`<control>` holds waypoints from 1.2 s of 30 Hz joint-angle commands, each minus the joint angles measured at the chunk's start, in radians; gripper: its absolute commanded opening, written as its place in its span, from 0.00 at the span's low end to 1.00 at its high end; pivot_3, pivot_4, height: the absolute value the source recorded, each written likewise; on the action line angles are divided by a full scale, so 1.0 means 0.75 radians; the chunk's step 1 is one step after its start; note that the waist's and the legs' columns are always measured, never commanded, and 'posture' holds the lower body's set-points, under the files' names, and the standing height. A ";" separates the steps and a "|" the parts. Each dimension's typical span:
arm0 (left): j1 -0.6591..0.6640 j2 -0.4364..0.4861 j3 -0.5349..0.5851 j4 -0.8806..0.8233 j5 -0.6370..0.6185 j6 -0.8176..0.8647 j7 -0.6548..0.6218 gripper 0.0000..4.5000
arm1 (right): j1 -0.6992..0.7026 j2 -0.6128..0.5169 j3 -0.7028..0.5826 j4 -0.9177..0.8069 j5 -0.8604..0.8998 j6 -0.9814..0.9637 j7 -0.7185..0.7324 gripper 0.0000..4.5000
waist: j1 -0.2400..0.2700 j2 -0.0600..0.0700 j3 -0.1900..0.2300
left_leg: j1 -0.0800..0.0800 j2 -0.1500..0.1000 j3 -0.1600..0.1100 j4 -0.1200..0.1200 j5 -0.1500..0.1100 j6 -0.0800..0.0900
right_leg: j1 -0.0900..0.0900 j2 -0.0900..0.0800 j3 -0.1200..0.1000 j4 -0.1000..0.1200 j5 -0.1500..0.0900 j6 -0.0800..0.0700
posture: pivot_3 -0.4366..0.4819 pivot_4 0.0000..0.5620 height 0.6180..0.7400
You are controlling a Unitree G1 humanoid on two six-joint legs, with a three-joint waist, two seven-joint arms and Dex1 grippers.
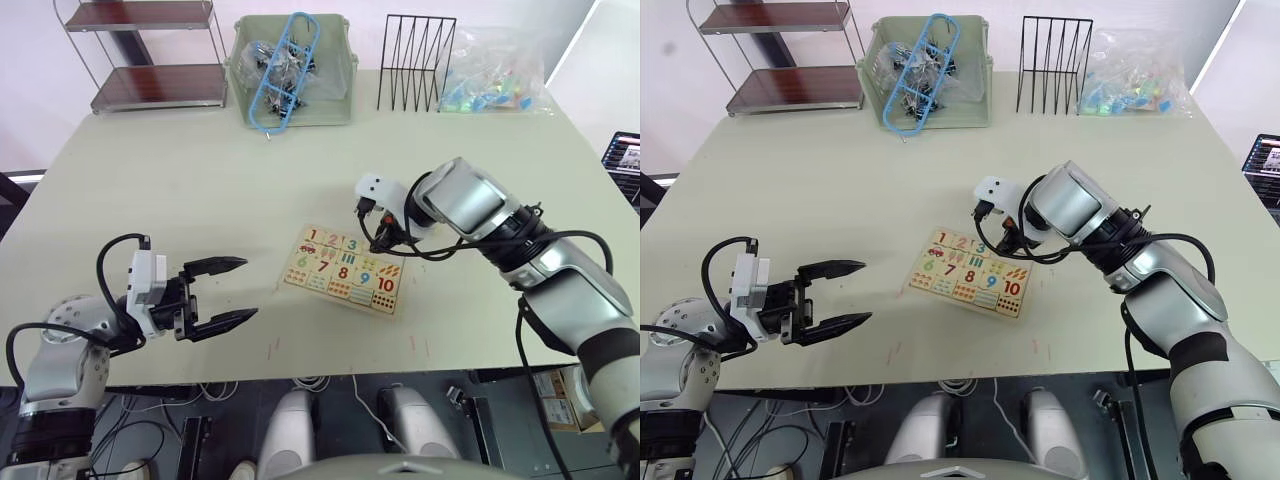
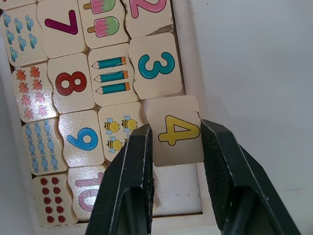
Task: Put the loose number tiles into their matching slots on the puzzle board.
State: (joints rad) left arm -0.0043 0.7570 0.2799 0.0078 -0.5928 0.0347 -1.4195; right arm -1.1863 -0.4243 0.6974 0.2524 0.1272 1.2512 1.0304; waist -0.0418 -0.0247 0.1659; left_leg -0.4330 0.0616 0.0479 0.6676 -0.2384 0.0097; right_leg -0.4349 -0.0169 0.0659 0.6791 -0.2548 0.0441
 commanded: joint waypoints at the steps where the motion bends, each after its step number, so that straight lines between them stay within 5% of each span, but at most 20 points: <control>1: -0.004 0.018 0.039 -0.030 -0.024 -0.013 -0.006 1.00 | -0.014 0.002 -0.002 -0.056 0.009 0.004 -0.005 0.19 | 0.000 0.000 0.000 | 0.000 0.000 0.000 0.000 0.000 0.000 | 0.000 0.000 0.000 0.000 0.000 0.000 | 0.48 0.27 1.00; 36: 0.012 0.019 0.039 -0.035 -0.026 -0.011 -0.016 1.00 | 0.024 -0.028 0.043 -0.081 -0.004 -0.032 -0.018 0.19 | 0.000 0.000 0.000 | 0.000 0.000 0.000 0.000 0.000 0.000 | 0.000 0.000 0.000 0.000 0.000 0.000 | 0.48 0.27 1.00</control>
State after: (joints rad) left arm 0.0028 0.7573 0.2829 0.0078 -0.5928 0.0349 -1.4231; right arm -1.1610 -0.4352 0.7334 0.2164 0.1276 1.2372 1.0176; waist -0.0420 -0.0247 0.1659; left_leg -0.4329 0.0616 0.0478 0.6676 -0.2384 0.0098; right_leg -0.4349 -0.0169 0.0658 0.6792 -0.2548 0.0441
